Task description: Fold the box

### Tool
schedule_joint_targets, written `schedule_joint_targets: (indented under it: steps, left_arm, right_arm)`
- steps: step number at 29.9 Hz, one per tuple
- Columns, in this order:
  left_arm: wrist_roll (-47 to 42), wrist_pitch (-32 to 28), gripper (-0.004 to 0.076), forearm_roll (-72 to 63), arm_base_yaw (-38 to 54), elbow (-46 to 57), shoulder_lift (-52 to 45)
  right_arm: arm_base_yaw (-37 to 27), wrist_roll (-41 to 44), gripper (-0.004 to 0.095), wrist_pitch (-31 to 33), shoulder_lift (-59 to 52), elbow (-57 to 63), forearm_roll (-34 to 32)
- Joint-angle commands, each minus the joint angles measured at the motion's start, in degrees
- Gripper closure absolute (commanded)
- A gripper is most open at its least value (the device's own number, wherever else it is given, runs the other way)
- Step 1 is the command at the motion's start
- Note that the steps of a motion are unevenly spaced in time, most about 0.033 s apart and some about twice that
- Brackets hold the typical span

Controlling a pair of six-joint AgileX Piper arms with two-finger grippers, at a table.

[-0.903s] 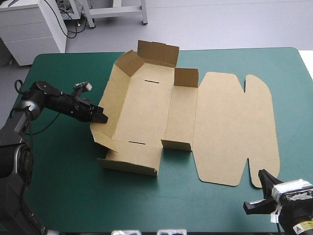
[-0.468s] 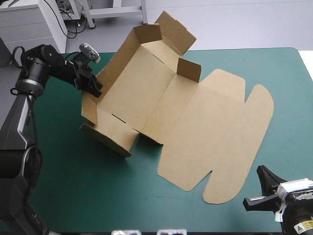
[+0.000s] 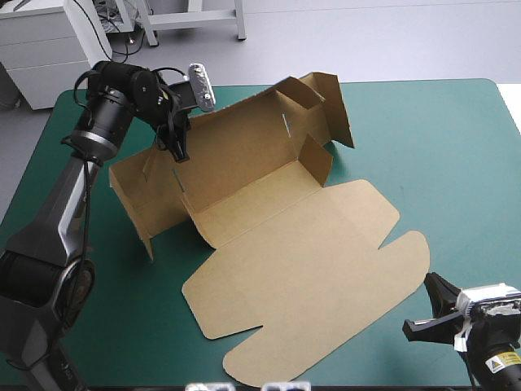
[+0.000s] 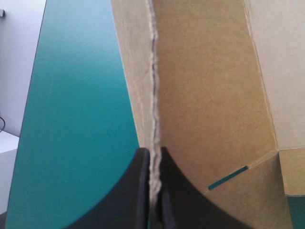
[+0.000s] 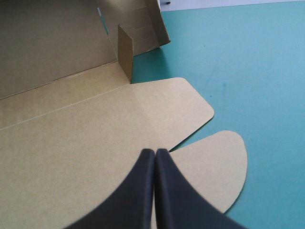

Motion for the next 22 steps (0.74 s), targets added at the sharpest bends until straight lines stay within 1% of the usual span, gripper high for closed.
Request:
schedule_joint_targets:
  steps: [1, 6, 13, 16, 22]
  left_arm:
    - [0.03, 2.46, 0.0731, -0.8, -4.16, -0.1, -3.19]
    - [0.03, 1.68, 0.0731, 0.0, -9.54, 4.12, -6.01]
    - [-1.55, -5.58, 0.0731, 13.71, -18.06, 13.85, -13.24]
    - [-1.69, -10.81, 0.0731, 15.34, -20.31, 20.06, -17.08]
    - [-1.38, -24.0, 0.0731, 23.11, -22.08, 33.87, -24.98]
  right_arm:
    - [0.15, -0.86, 0.0925, -3.93, 3.15, -1.51, 1.15]
    - [0.15, -1.82, 0.0925, -4.31, 4.88, -1.51, 1.15]
    - [0.15, -1.82, 0.0925, -4.74, 5.0, -1.51, 1.15]
    - [0.15, -1.82, 0.0925, -4.82, 5.0, -1.51, 1.06]
    - [0.15, -1.82, 0.0925, -4.96, 5.0, -1.51, 0.77]
